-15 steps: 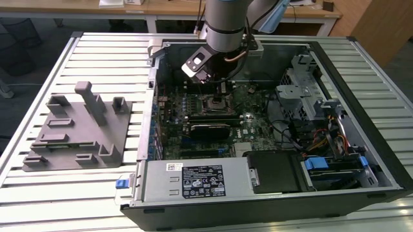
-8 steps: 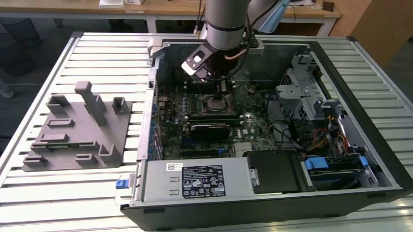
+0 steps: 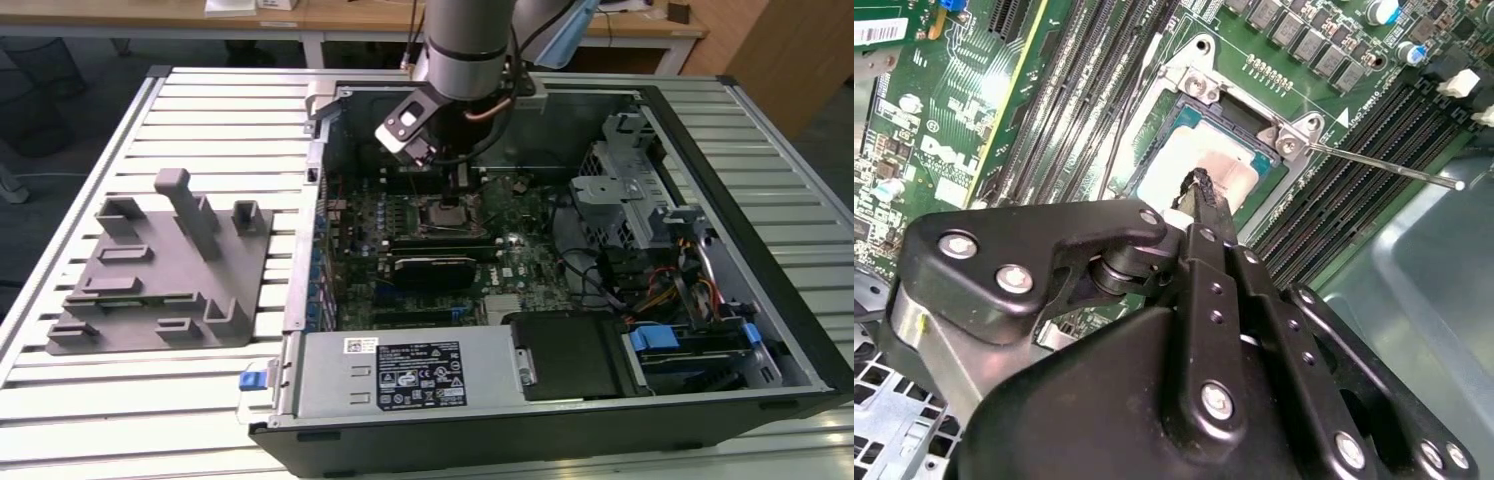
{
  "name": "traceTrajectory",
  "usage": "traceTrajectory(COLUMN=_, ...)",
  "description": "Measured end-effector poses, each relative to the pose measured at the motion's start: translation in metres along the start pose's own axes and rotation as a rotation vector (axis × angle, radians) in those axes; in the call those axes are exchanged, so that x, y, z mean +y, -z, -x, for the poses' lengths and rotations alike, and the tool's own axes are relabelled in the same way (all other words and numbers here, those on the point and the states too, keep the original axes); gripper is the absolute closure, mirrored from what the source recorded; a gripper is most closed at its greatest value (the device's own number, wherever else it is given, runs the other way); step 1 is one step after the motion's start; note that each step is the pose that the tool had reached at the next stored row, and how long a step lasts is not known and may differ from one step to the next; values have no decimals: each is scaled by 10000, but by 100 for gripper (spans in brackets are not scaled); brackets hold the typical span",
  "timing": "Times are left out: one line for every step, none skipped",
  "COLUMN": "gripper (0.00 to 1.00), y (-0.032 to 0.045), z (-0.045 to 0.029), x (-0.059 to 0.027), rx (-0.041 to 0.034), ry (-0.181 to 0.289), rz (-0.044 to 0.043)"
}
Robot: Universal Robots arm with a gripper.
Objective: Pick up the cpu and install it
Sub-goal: 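Close the cpu cover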
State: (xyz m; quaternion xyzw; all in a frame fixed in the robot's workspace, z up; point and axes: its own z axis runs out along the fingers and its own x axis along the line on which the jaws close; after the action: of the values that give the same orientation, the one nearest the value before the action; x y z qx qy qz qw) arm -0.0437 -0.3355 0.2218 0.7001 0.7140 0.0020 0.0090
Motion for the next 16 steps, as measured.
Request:
traceTrajectory(gripper=89, y=6, z=0, x=0, rx=1, ry=0, rz=0)
traceTrajectory(gripper=89, y=12, z=0, x=0, rx=1, ry=0, rz=0)
traceTrajectory(gripper=89, y=20, z=0, x=0, rx=1, ry=0, rz=0)
traceTrajectory(gripper=89, y=28, z=0, x=0, rx=1, ry=0, rz=-1)
traceTrajectory(gripper=89, y=37, z=0, x=1, rx=0, ry=0, rz=-2)
traceTrajectory(gripper=89, y=46, z=0, x=1, rx=0, ry=0, rz=-1)
traceTrajectory(gripper=89, y=54, z=1, x=1, rx=0, ry=0, rz=-2)
traceTrajectory(gripper=89, y=62, z=1, x=1, rx=0, ry=-1, rz=-1)
traceTrajectory(gripper=89, y=70, z=1, x=1, rx=0, ry=-2, rz=-1)
traceTrajectory(gripper=89, y=79, z=1, x=1, rx=1, ry=-2, rz=-1)
traceTrajectory(gripper=89, y=91, z=1, x=1, rx=1, ry=-2, rz=-1)
traceTrajectory(gripper=89, y=102, z=1, x=2, rx=1, ry=-2, rz=-1)
traceTrajectory(gripper=89, y=112, z=1, x=2, rx=0, ry=-3, rz=-2)
traceTrajectory(gripper=89, y=121, z=1, x=2, rx=0, ry=-5, rz=-2)
traceTrajectory(gripper=89, y=131, z=1, x=2, rx=0, ry=-6, rz=-2)
traceTrajectory(gripper=89, y=141, z=1, x=2, rx=0, ry=-8, rz=-3)
